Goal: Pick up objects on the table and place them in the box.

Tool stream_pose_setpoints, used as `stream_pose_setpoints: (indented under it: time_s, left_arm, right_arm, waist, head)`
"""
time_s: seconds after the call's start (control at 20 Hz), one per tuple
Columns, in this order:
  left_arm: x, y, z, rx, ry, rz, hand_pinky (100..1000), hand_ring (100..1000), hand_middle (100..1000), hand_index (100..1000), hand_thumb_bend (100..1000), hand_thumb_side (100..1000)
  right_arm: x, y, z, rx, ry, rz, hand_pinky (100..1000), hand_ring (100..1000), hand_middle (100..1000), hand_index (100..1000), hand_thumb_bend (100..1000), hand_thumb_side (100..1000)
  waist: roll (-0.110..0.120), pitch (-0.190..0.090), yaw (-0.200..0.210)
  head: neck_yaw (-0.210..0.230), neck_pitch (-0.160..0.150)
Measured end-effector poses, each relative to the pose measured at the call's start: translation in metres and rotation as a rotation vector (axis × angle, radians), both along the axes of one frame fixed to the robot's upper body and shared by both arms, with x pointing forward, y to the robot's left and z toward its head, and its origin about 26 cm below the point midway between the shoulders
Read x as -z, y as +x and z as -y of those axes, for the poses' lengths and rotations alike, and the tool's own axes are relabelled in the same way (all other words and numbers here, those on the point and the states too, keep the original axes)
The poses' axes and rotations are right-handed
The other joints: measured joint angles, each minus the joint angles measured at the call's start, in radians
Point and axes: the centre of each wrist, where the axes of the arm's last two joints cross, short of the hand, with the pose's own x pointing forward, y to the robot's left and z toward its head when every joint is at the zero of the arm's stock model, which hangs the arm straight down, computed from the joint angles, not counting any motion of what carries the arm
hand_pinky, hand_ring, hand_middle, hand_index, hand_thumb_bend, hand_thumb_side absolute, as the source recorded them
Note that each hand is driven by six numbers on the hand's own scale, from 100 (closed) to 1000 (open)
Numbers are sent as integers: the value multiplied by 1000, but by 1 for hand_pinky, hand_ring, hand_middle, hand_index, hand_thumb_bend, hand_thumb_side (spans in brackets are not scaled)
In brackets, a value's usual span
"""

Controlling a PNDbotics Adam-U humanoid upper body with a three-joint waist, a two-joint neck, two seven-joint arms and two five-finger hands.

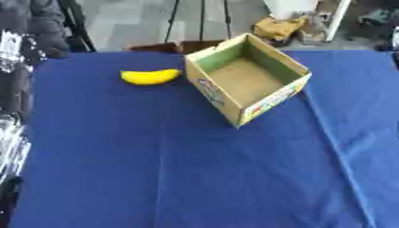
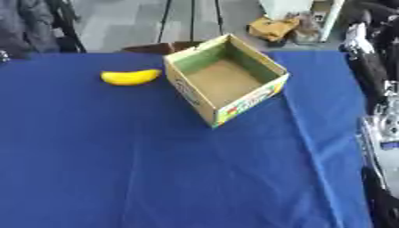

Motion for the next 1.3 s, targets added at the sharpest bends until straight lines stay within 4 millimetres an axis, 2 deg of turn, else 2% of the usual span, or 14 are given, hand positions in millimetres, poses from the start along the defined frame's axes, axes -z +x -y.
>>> stream_pose_setpoints:
  time_s: [0.45, 0.65, 0.85, 1.05, 1.2, 1.25, 1.3]
  left_arm:
    - [0, 0, 0, 3, 6, -4, 603, 615, 620, 713, 448, 837]
    - [-7, 3, -2, -8, 48, -1, 615, 632, 632, 721, 485, 809]
    - [-24, 14, -10, -88, 221, -17, 639, 659, 666, 742, 513, 785]
    - [-41, 36, -21, -205, 472, -90, 664, 683, 689, 759, 562, 791]
    - [-45, 51, -28, -258, 607, -153, 664, 683, 689, 759, 562, 791]
    - [-44, 54, -30, -267, 634, -172, 701, 699, 695, 765, 631, 786]
    - [-44, 56, -32, -277, 663, -190, 701, 699, 695, 765, 631, 786]
  right_arm:
    - [0, 0, 0, -1, 0, 1, 549, 620, 597, 774, 100, 545]
    - [0, 0, 0, -3, -2, 4, 549, 620, 597, 774, 100, 558]
    - [0, 0, 0, -4, -3, 4, 549, 621, 597, 774, 100, 584]
    - [0, 0, -1, -13, -4, 3, 549, 621, 597, 775, 100, 590]
    - [1, 0, -1, -19, -3, 2, 549, 621, 597, 775, 100, 590]
    - [0, 0, -2, -20, -3, 2, 549, 622, 596, 775, 100, 592]
    - [0, 0, -3, -26, -5, 3, 549, 622, 596, 775, 100, 592]
  waist:
    - [2, -1, -1]
    - [2, -5, -3]
    - [3, -9, -11]
    - [3, -9, -24]
    - [4, -9, -29]
    - [5, -8, -30]
    - [7, -4, -40]
  head:
    - [1, 0]
    - [1, 0]
    - [8, 0]
    - [15, -1]
    - [20, -3]
    - [21, -4]
    - [23, -5]
